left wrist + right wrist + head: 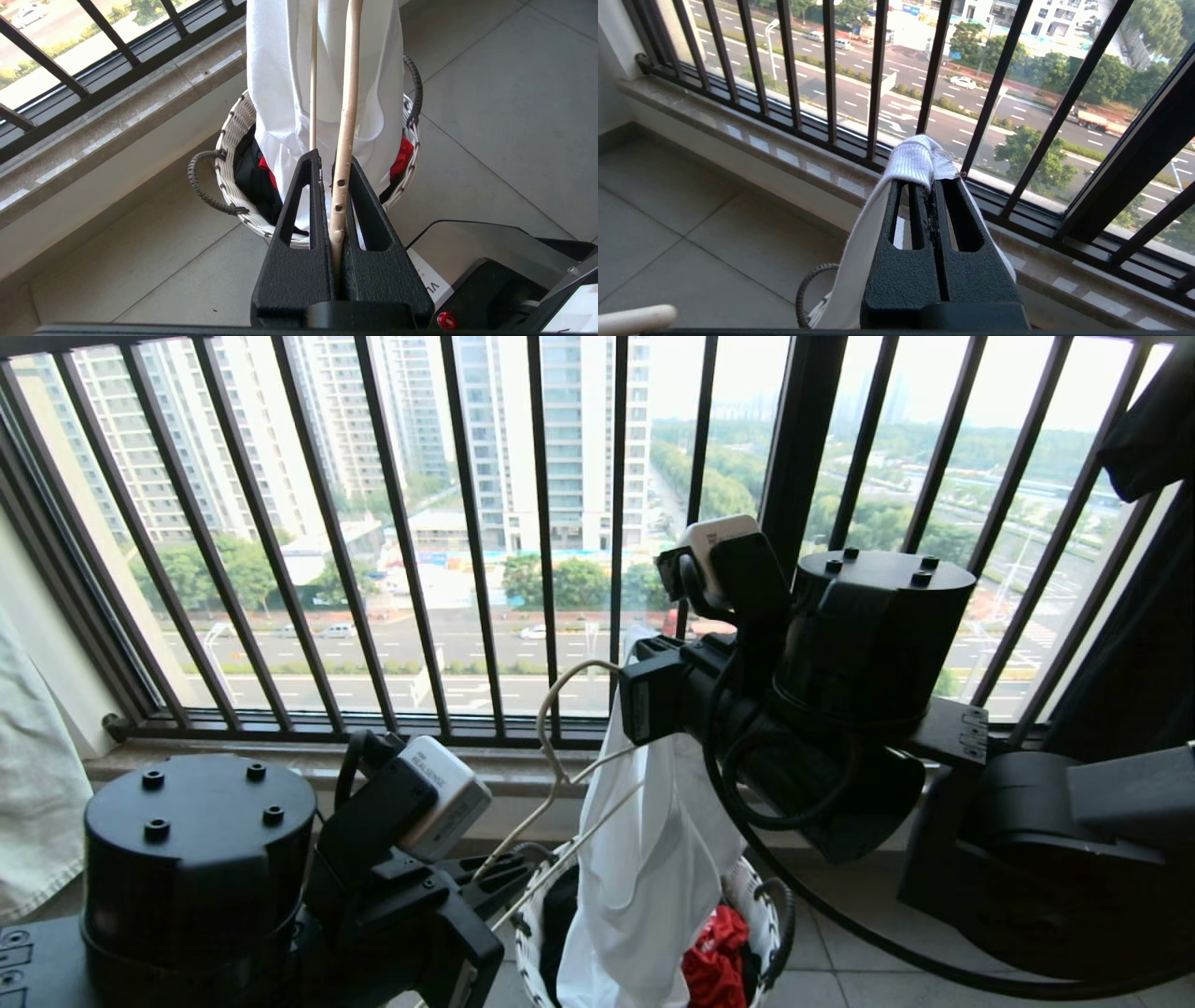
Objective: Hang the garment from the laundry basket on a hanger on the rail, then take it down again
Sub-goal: Hang the clothes on the clothes rack
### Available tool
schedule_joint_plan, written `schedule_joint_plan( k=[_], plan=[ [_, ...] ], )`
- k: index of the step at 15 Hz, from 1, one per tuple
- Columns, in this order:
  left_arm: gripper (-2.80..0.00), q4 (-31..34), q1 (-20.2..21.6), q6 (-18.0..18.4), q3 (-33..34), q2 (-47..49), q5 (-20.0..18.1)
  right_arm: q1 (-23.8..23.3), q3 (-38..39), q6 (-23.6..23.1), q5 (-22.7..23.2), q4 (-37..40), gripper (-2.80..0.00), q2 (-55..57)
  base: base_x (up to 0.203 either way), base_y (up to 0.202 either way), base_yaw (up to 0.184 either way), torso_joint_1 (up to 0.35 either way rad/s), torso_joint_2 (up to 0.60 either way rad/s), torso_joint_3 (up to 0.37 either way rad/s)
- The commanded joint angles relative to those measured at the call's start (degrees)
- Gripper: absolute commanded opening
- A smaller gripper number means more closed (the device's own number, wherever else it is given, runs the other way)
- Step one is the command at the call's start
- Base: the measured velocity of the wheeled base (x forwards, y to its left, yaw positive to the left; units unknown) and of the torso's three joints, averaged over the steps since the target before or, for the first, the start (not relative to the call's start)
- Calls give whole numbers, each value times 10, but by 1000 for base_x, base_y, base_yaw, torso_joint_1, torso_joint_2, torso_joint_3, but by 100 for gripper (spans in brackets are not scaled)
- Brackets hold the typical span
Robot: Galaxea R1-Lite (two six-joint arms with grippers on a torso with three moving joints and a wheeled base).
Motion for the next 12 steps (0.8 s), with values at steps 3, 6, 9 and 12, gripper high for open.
schedule_joint_plan(
  k=[3, 6, 9, 12],
  plan=[
    [-280, 35, 1, 3, -7, -39, -6, -44, -6, -94, 40, 28, -280, -20, 0, 0, 0, 0, 0, 0],
    [-280, 36, 1, 1, -9, -34, -10, -63, -21, -153, 68, 46, -280, -22, 0, 0, 0, 0, 0, 0],
    [-280, 31, 1, -28, -19, -25, -19, -64, -47, -158, 83, 68, -280, -20, 0, 0, 0, 0, 0, 0],
    [-280, 30, 1, -87, -45, -14, -17, -62, -50, -154, 83, 67, -280, -13, 0, 0, 0, 0, 0, 0]
  ],
)
